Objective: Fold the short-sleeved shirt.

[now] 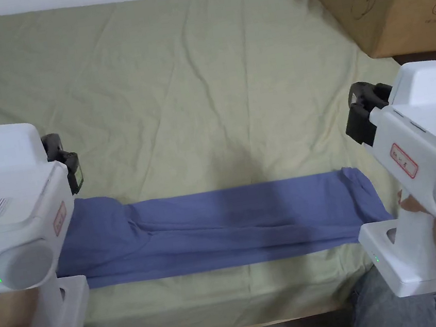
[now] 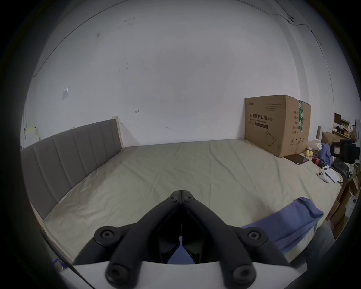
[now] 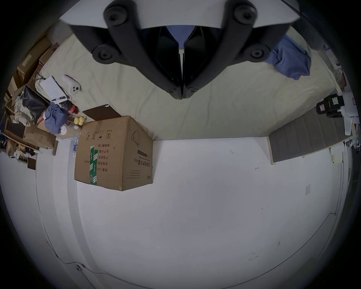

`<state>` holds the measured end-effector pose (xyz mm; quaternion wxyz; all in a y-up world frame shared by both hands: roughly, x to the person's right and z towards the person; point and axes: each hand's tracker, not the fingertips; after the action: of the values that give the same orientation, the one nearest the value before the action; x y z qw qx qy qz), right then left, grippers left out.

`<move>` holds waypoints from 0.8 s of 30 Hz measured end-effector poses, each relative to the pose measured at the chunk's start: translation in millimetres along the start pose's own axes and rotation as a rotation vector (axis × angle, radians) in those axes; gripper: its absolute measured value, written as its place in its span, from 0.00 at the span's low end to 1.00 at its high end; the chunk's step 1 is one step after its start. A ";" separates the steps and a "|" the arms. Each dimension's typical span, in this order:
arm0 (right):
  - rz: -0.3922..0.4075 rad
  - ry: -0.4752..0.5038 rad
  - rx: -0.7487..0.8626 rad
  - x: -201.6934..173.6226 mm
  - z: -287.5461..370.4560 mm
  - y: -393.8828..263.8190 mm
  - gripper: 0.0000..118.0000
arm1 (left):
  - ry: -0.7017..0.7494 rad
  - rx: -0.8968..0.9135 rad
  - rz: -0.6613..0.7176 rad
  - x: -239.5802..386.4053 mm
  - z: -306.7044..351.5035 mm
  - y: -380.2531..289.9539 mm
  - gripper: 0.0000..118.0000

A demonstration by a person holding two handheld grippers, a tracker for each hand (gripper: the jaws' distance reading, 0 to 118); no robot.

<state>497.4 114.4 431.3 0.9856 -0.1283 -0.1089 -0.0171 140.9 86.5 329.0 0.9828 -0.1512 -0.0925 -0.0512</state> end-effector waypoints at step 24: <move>-0.044 0.020 -0.104 -9.8 -22.7 -10.4 0.00 | -0.323 -0.378 0.844 -205.0 -93.8 -59.3 1.00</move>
<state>492.0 98.6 410.4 0.9780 -0.1765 -0.1007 -0.0459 -51.5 16.4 217.7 0.8463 -0.3574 -0.1634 0.3597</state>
